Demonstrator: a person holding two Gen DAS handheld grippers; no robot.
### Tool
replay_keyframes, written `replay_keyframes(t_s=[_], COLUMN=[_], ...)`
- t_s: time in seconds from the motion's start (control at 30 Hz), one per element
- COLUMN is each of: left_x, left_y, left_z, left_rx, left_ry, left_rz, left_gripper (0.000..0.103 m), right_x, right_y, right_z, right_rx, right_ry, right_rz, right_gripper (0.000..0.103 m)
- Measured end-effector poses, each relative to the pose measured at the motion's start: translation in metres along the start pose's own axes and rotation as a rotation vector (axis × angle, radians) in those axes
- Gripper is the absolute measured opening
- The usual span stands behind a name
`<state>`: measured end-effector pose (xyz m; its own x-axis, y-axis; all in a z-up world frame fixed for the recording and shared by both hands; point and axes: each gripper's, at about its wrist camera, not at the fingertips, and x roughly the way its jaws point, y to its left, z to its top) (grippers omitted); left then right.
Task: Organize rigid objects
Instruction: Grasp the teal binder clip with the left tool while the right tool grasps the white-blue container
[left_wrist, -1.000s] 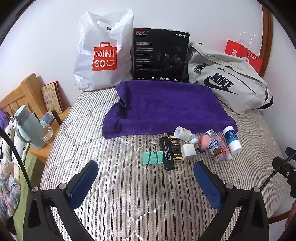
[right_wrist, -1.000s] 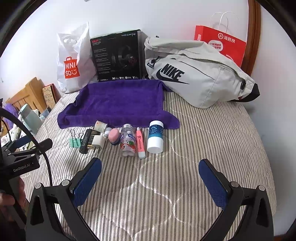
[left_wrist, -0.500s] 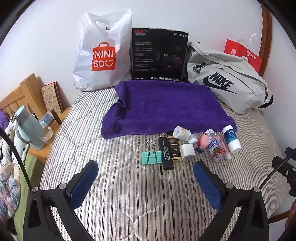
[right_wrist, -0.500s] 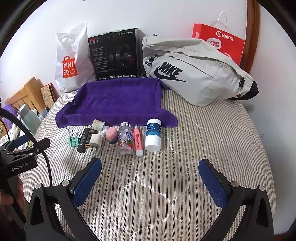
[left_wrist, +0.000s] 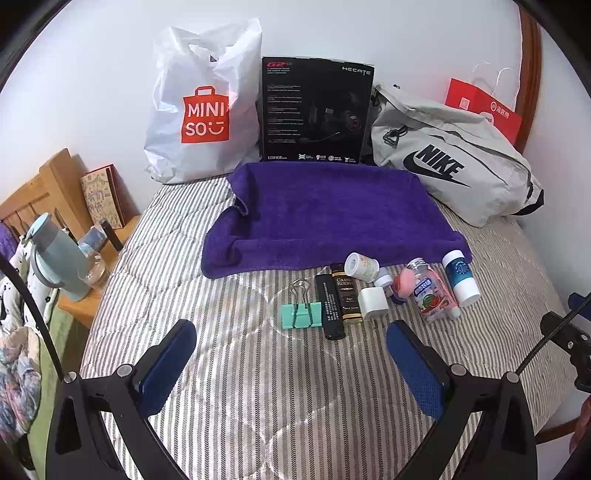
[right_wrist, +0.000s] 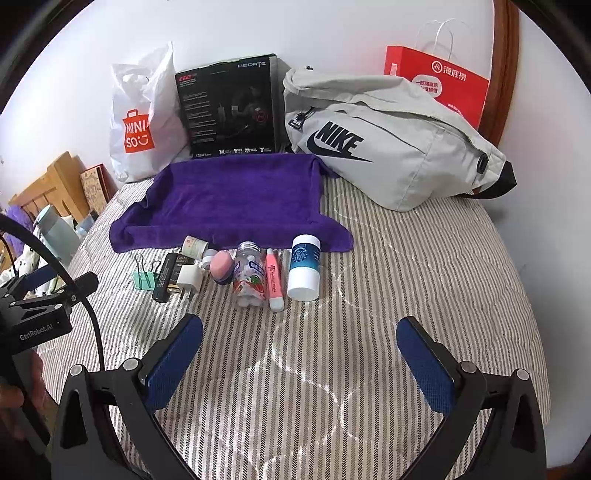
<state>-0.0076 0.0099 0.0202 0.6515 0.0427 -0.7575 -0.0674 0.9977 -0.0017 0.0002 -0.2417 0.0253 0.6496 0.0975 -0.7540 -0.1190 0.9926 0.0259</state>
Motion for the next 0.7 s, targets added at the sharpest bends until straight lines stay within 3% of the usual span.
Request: replay_keyframes(t_s=[0.3, 0.7], left_x=[0.016, 0.09], left_y=[0.004, 0.009], left_z=[-0.001, -0.004], left_rx=[0.009, -0.032], left_ry=[0.011, 0.1], left_rz=[0.006, -0.003], left_gripper=[0.103, 0.103], right_x=[0.004, 0.026], right_y=[-0.004, -0.018], right_z=[0.0, -0.002], right_rx=[0.011, 0.013], right_ry=[0.009, 0.031], right_rz=[0.007, 0.015], right_gripper=[0.103, 0.103])
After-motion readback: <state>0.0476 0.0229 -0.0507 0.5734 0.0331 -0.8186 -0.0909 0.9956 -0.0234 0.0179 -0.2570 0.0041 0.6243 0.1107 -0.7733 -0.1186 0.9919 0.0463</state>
